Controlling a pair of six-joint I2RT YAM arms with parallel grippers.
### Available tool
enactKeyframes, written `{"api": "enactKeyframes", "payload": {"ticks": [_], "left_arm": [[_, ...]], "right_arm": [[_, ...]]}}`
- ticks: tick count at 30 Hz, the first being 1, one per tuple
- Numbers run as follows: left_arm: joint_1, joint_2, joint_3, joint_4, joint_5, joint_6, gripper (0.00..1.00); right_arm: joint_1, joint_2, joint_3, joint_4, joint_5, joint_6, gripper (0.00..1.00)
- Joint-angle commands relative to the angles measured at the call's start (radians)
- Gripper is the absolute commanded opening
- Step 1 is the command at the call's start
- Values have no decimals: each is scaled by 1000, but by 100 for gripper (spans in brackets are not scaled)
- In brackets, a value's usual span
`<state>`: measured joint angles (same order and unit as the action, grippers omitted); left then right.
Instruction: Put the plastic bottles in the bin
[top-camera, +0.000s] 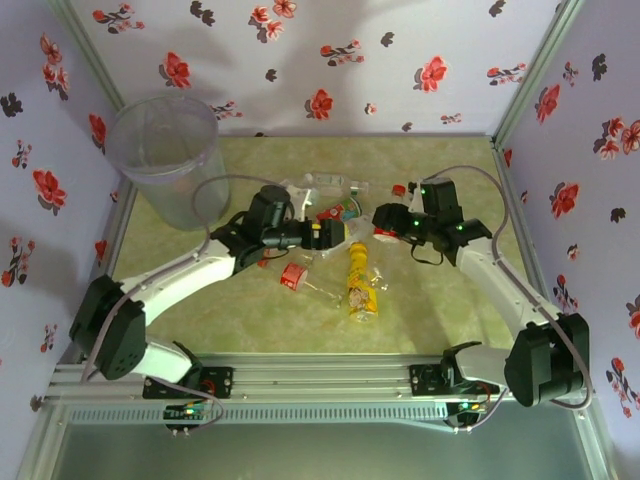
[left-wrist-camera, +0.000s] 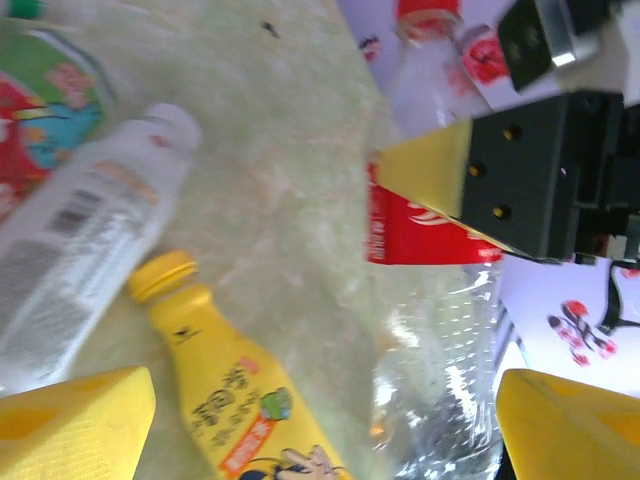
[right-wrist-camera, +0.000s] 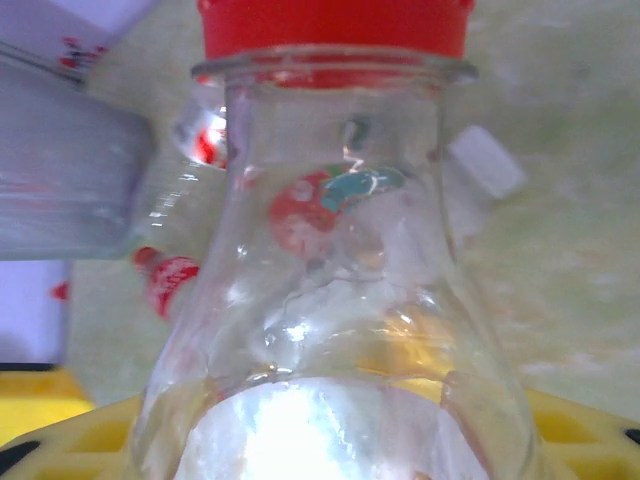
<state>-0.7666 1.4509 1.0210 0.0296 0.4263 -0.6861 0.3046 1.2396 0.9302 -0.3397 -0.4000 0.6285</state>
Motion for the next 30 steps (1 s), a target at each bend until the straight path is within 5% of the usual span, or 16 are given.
{"api": "enactKeyframes", "payload": {"ticks": [1,12,21,26,30], "left_arm": [[-31,52,62,76,84,-17,91],[-81,183,115,91,116,-42,92],[-89,215,125,129,142,-66,78],[-90,229,125,143,143,-77,59],[-88,239,128,153,143,-82,52]], "right_arm": [[11,13,-28,162,-137,104,51],[45,45,-36,257,-192,153,52],[55,59,-38,235,-161,131,53],[56,69,-34,232,-153,123,54],[56,68,-27,224,-149,114,60]]}}
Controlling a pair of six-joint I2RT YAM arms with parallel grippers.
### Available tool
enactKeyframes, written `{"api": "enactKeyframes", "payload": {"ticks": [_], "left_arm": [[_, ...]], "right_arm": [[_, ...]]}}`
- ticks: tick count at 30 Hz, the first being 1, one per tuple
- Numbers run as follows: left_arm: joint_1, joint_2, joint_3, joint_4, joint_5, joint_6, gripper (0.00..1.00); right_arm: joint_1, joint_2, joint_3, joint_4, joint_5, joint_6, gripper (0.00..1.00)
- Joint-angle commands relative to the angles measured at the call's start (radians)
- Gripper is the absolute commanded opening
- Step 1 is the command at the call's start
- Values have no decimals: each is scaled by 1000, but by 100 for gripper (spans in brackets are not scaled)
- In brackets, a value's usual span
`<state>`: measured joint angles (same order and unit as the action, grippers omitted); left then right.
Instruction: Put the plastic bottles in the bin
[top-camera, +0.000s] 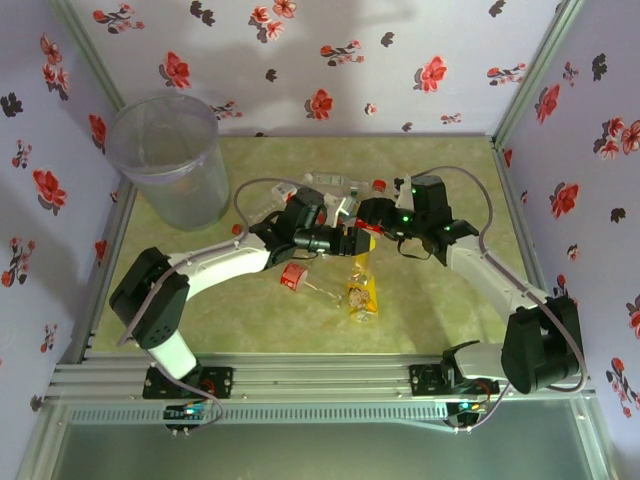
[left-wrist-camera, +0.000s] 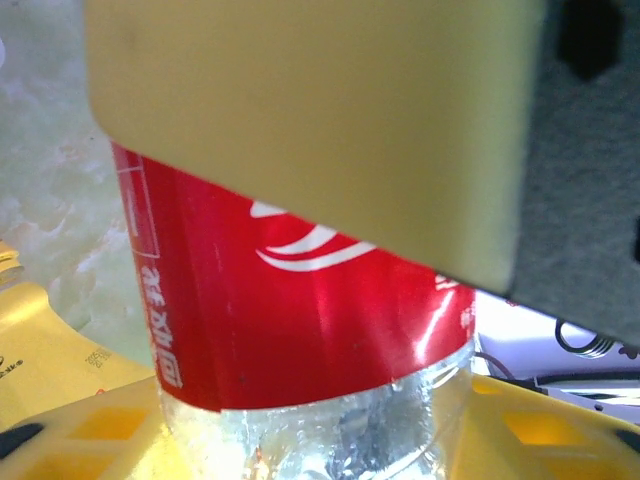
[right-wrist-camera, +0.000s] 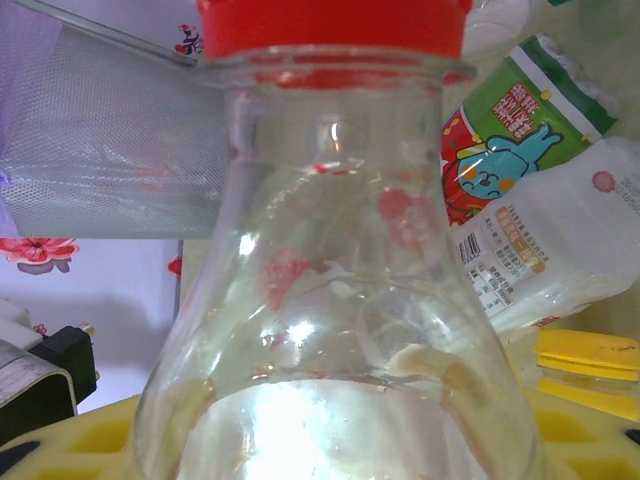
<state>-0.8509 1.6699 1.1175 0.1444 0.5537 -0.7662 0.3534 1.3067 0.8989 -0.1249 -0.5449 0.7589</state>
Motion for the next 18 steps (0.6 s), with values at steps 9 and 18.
{"api": "enactKeyframes", "payload": {"ticks": [9,18], "left_arm": [[36,4,31,17,15,5,48],[119,-81,184,-313,-125,218,39]], "right_arm": [[-13,-47,90,-186,75,-132,99],[-199,-268,75,-372,168,-205,99]]}}
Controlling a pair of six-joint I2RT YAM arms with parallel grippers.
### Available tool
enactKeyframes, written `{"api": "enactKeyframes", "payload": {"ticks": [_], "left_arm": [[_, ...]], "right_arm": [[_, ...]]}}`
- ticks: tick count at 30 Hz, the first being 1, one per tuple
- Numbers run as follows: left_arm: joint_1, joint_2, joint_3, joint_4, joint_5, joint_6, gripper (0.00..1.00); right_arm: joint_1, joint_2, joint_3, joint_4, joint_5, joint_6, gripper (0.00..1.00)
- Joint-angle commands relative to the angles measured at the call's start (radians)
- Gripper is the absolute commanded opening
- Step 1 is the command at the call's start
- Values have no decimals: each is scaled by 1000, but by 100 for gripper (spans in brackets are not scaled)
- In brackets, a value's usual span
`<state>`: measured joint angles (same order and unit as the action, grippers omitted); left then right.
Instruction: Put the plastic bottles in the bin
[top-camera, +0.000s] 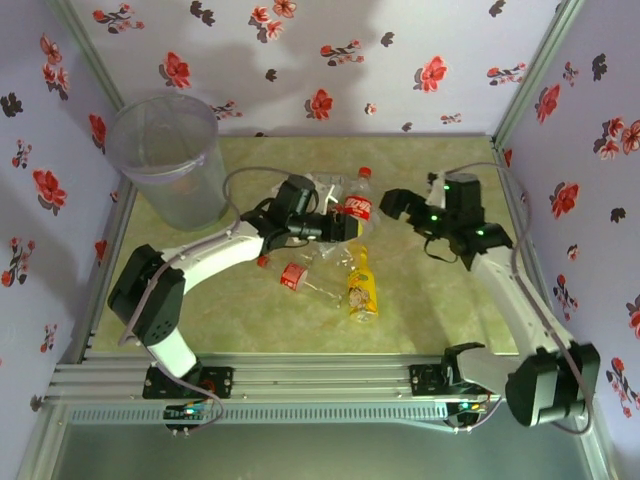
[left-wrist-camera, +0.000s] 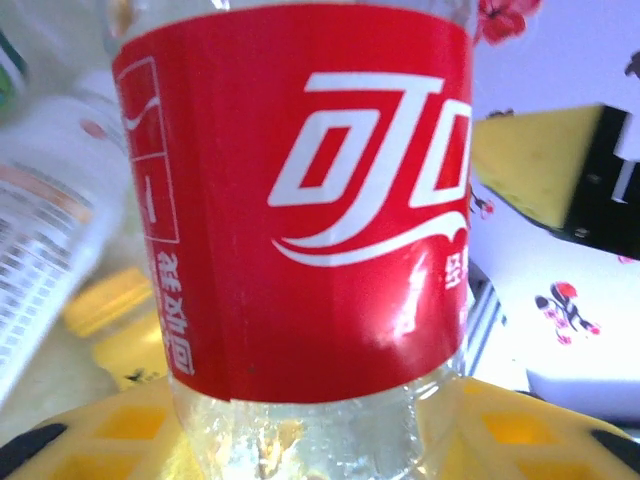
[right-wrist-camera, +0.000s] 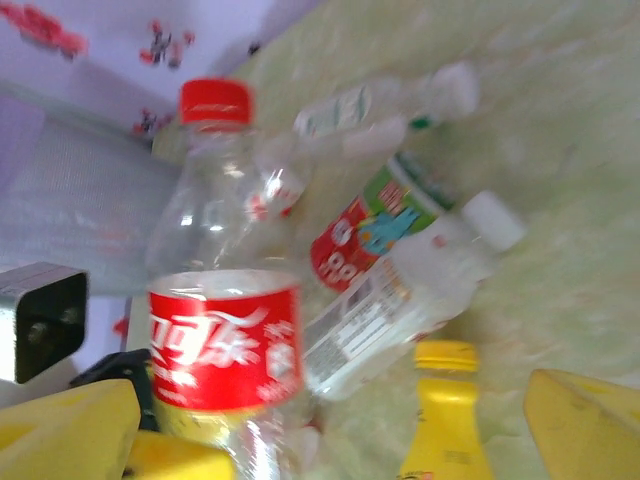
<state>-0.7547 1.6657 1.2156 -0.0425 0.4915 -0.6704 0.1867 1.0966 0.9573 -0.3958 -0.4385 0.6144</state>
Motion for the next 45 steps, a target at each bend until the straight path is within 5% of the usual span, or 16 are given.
{"api": "enactKeyframes", "payload": {"ticks": [1,10,21,27,45], "left_arm": [[44,-85,114,-157,-66,144,37],[286,-153,382,-401,-144,318,0],[677,-212,524,-464,-313,381,0],[832,-207,452,-328,-384,345,0],[877,16,394,-265,-383,321,0]], "right_arm": [[-43,-80,14,-133,85,-79,99],[-51,-121,-83,-185,109,-98,99],[-50,-115,-108,-210,121,-127,99],[-51,-104,-117,-211,118,-137,99],[-50,-81,-115,-229,133,-153,99]]}}
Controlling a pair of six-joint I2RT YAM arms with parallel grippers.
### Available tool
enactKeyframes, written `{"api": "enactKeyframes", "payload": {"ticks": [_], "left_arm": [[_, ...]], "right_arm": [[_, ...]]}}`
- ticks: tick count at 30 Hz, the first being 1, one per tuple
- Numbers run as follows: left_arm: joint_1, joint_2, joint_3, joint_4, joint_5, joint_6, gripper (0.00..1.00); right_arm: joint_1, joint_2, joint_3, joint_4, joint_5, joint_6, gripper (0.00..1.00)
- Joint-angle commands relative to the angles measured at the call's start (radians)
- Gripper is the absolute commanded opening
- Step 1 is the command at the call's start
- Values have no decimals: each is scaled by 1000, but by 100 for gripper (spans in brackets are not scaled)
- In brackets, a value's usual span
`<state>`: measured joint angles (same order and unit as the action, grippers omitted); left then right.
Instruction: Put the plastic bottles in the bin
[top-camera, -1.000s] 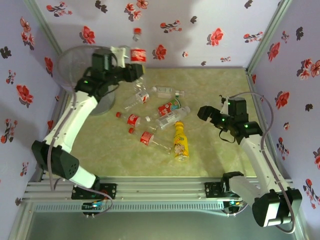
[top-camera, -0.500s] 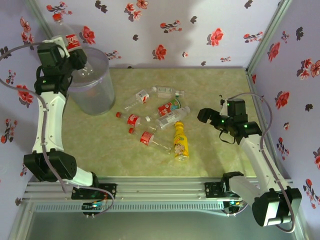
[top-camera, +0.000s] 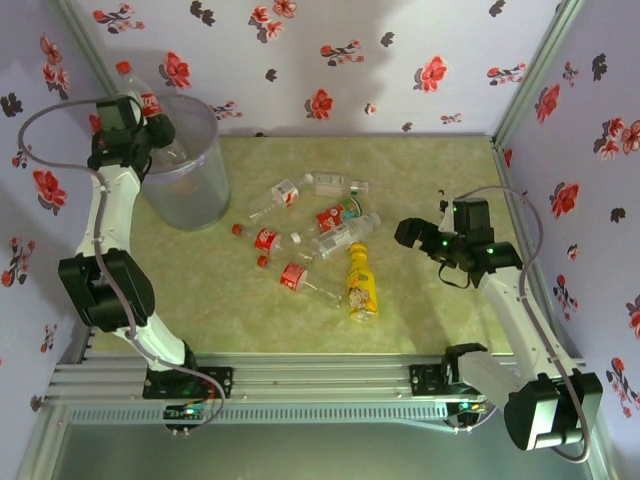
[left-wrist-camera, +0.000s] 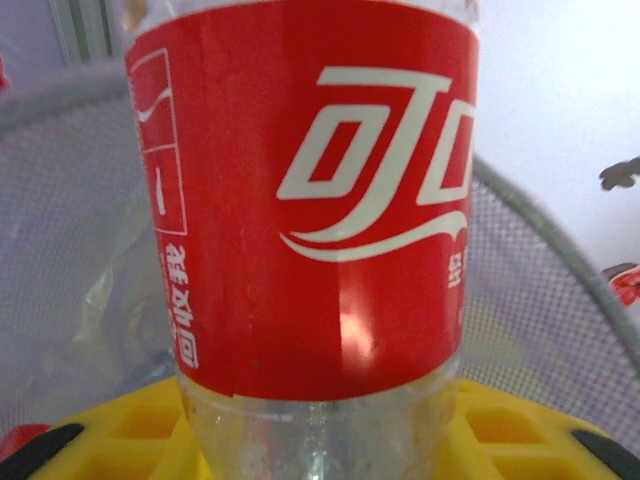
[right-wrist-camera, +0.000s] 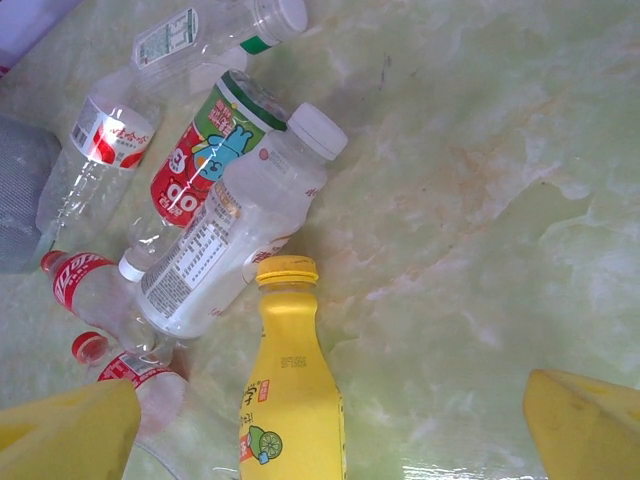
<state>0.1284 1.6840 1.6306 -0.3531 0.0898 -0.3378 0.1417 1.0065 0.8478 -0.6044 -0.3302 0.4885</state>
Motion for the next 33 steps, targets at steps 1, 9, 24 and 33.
{"api": "enactKeyframes", "payload": {"ticks": [1,9,24,33], "left_arm": [[-12,-3,-35,49,21,-13,0],[-35,15,-129,98,39,-35,0],[-47,100,-151,127,53,-78,0],[-47,153,-125,125,56,-92,33]], "right_arm": [[-6,13,-7,-16,23,-28,99],[-5,37,-15,-1,22,-28,99],[-4,104,0,22,21,-49,99],[-4,114,-4,17,30,-59,99]]}}
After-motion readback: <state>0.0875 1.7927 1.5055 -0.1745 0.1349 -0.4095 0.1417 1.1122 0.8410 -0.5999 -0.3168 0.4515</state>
